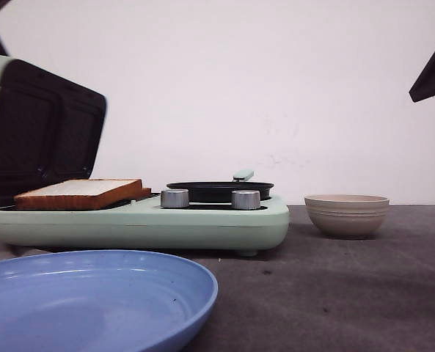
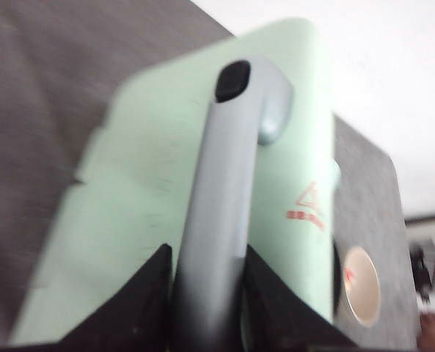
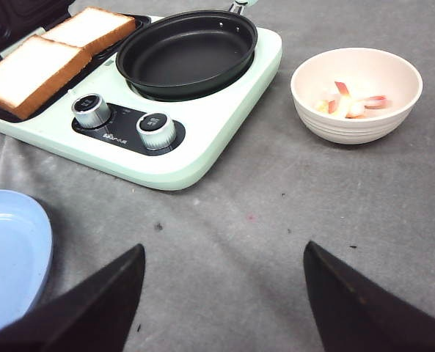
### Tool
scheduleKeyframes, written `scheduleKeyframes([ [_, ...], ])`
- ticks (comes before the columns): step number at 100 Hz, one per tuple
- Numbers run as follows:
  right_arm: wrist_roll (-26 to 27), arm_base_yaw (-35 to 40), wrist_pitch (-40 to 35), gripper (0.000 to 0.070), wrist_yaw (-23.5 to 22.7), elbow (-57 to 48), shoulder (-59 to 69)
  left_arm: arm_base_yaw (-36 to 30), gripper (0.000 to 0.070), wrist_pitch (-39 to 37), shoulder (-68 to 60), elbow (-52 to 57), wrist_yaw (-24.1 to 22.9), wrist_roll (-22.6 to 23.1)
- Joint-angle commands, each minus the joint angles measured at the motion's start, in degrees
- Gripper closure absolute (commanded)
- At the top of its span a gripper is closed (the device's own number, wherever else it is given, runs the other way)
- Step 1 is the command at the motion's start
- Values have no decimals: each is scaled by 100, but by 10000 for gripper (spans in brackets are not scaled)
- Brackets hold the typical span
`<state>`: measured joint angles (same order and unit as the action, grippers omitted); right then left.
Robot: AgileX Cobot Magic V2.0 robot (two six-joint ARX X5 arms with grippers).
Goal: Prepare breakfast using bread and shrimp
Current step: 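Grasp the grey lid handle with the left gripper and start closing, then lower the press lid onto the bread with the left gripper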
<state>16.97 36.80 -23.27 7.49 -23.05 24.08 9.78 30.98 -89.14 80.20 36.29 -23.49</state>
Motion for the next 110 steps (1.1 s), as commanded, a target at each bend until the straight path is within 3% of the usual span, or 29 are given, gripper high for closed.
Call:
scheduleKeyframes([
  [1, 63, 42, 50, 274, 9, -20, 13, -140, 697, 229, -229, -33, -330, 367],
  [54, 63, 42, 48, 274, 9, -20, 13, -1580, 697, 374, -256, -33, -1685, 938],
  [110, 63, 42, 46, 274, 9, -17, 13, -2509, 697, 372, -975, -33, -2002, 997],
])
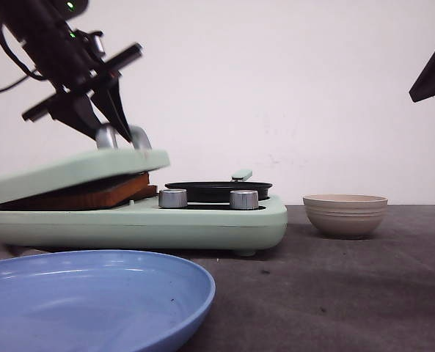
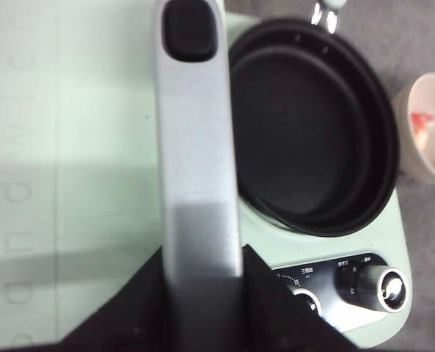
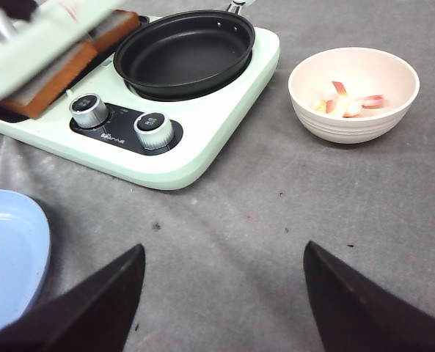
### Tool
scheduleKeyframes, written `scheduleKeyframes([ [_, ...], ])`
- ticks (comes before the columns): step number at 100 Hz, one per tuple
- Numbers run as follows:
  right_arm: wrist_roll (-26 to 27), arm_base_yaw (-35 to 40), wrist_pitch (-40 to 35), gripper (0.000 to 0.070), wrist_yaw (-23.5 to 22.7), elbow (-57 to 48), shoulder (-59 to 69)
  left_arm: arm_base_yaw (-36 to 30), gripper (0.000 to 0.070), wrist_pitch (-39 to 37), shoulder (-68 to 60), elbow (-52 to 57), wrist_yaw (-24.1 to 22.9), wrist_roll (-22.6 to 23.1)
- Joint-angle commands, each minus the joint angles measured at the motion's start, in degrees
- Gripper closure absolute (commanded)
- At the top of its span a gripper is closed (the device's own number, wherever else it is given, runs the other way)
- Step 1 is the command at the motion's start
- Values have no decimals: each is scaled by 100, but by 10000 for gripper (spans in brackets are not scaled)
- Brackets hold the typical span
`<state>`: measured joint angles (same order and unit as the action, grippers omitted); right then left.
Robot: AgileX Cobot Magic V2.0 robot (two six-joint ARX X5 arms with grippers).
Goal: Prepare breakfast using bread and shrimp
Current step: 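Lower the press lid onto the bread with the left gripper, then open the left gripper and raise it away from the closed lid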
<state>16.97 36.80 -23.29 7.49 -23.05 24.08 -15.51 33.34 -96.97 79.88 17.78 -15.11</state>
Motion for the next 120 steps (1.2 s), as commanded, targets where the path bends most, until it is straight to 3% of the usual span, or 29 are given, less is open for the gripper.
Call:
scheduleKeyframes([
  [1, 63, 42, 46, 274, 9, -17, 13, 9, 697, 133, -201, 0, -151, 160],
  [17, 63, 42, 4, 274, 9, -20, 13, -59, 680, 57, -221, 0, -146, 157],
  [32, 61, 42, -42, 274, 9, -17, 13, -59, 416, 44, -219, 2, -142, 59],
  [40, 61, 42, -52, 274, 9, -20, 13, -59, 346, 39, -219, 2, -122, 48],
  [86, 61, 42, -57, 274, 9, -17, 13, -52, 343, 55, -114, 46, 389, 46],
  [120, 63, 42, -81, 274, 9, -17, 13, 28, 344, 540, 160, 721, 378, 83],
])
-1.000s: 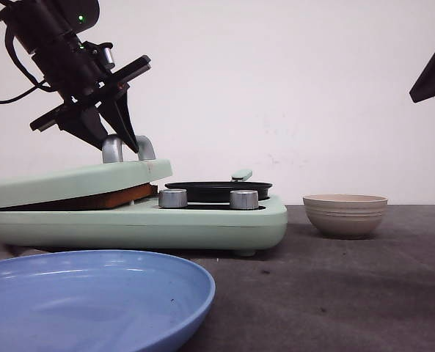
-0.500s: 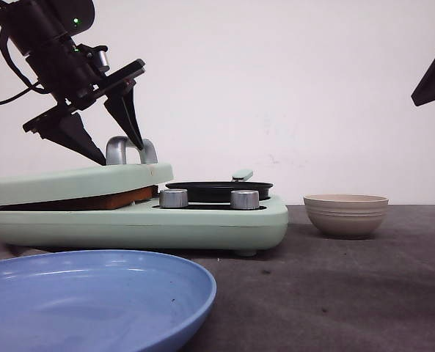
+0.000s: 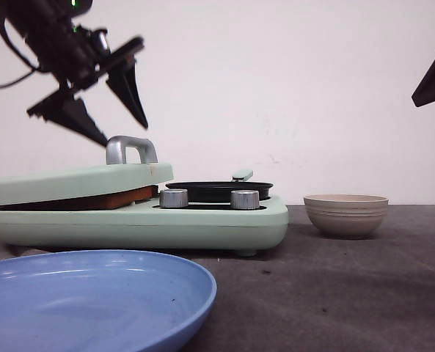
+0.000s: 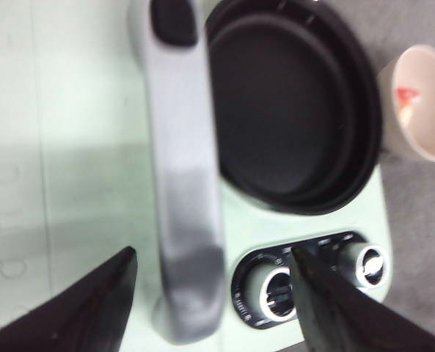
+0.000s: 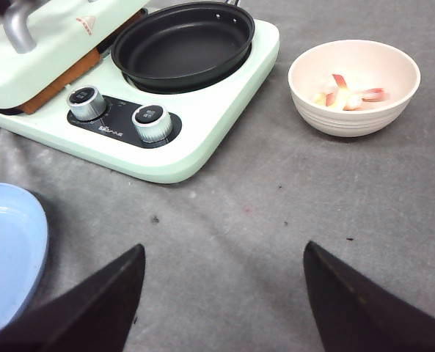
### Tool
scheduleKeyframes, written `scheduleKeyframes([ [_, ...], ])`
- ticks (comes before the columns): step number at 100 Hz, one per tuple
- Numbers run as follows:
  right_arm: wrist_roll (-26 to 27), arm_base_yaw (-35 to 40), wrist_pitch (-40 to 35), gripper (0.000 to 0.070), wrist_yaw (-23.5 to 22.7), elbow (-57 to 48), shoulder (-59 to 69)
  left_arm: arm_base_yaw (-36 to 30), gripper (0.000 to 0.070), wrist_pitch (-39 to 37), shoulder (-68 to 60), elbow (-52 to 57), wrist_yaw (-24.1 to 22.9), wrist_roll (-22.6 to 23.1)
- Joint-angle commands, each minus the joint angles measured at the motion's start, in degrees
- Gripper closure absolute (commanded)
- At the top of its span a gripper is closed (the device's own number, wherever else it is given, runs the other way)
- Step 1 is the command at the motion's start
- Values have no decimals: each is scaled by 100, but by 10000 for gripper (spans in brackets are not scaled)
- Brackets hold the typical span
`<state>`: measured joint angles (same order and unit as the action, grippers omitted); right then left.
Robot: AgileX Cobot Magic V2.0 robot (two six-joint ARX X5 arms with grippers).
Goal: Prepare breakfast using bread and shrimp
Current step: 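Open the left gripper and raise it away from the closed lid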
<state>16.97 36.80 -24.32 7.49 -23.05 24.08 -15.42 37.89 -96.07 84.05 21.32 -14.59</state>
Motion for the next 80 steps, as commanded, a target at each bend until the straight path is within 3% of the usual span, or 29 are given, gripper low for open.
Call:
scheduleKeyframes([
  [1, 63, 42, 22, 274, 9, -17, 13, 22, 344, 122, 72, 343, 22, 44],
  [43, 61, 42, 22, 274, 9, -20, 13, 96, 346, 1333, 192, 1849, 11, 787],
  [80, 66, 46, 22, 274, 4, -20, 11, 157, 347, 1314, 1226, 2061, -103, 1158],
])
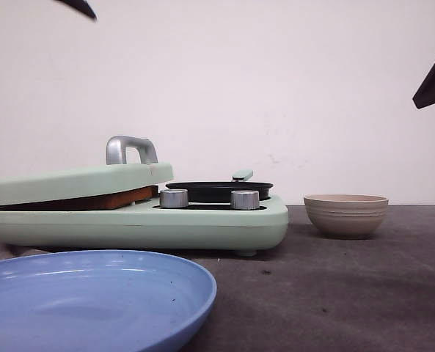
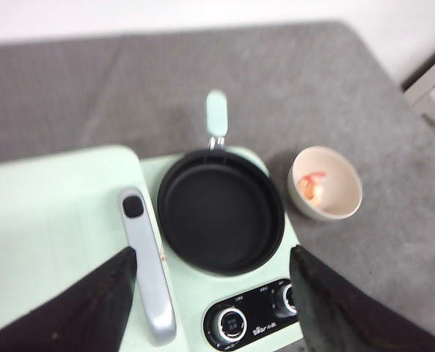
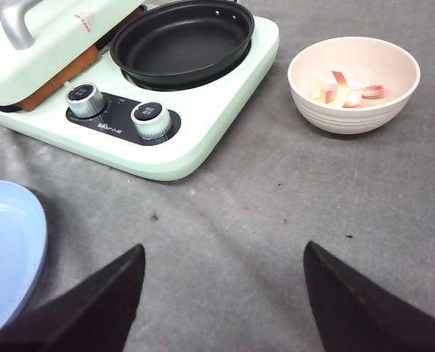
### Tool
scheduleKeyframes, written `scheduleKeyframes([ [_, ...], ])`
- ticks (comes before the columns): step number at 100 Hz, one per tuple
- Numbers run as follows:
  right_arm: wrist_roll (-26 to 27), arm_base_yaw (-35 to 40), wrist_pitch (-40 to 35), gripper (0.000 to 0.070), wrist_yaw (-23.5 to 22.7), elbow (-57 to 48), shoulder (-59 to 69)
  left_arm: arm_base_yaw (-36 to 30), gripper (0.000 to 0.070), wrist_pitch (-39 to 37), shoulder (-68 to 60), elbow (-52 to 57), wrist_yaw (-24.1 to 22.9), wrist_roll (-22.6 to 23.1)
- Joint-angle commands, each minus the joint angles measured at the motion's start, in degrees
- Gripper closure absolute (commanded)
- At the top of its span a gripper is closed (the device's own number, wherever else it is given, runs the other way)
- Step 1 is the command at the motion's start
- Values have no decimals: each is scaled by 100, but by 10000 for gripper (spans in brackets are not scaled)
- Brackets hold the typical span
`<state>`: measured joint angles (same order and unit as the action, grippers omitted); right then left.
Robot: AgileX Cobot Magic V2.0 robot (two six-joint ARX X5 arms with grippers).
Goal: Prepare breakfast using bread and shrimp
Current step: 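Open the left gripper and raise it away from the closed lid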
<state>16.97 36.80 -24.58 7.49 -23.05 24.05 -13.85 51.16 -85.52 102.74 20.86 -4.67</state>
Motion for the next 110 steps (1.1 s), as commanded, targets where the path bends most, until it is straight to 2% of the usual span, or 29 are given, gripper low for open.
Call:
scheduleKeyframes([
  [1, 66, 46, 48, 274, 4, -20, 15, 0, 347, -13, 212, 192, -72, 173],
  [13, 66, 46, 52, 274, 4, -20, 13, 0, 347, -20, 715, 192, -304, 334],
  [43, 70, 46, 101, 274, -83, -22, 15, 2, 351, 61, 1655, 160, -503, 817],
  [62, 223, 46, 140, 274, -162, -142, 17, 2, 351, 24, 2061, -219, -549, 835],
  [83, 214, 44, 61, 273, -149, -590, 66, 2, 351, -175, 2682, -1158, -553, 835],
  [110, -160, 39, -726, 272, -144, -1563, 1139, 2, 351, -1410, 3965, -3187, -634, 649],
])
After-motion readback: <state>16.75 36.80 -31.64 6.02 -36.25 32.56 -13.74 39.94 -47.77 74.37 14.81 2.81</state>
